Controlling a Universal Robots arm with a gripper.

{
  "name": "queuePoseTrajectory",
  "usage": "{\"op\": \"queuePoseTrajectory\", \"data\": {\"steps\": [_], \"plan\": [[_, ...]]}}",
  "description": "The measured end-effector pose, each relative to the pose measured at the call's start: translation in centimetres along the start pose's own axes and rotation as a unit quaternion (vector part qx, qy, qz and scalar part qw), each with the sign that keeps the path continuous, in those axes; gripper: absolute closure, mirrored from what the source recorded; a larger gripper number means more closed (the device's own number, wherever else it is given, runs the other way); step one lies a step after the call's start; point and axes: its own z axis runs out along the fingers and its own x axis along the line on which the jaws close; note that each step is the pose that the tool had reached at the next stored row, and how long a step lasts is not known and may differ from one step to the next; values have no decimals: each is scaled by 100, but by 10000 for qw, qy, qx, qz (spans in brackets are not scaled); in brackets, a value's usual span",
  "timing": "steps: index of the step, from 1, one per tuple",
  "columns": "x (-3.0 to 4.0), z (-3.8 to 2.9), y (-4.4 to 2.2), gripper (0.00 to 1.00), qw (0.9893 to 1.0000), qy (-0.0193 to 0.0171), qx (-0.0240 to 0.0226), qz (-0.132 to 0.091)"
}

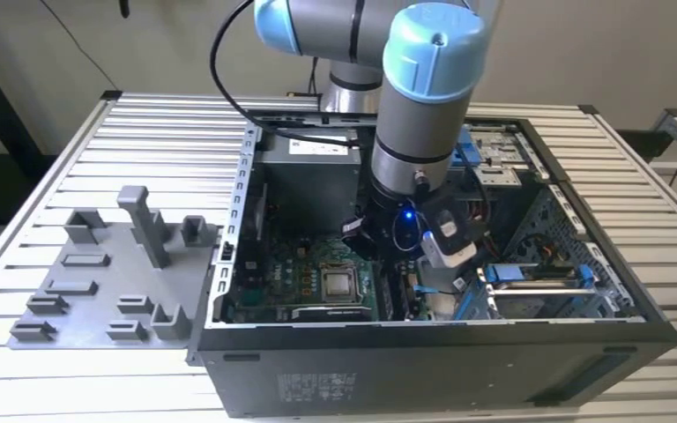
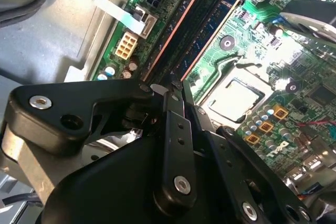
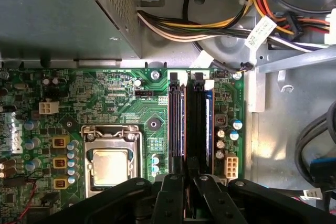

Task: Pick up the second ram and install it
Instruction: 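Insert the second ram into the second slot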

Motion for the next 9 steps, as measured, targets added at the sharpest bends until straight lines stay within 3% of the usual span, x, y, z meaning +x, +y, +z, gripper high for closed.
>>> {"op": "queuePoseTrajectory", "data": {"steps": [2,3,5,9], "plan": [[0,5,1,85,10000,0,-1,0],[0,5,0,78,10000,0,1,0],[0,-4,-2,78,10000,1,7,0],[-4,-173,3,78,10000,2,5,1]]}}
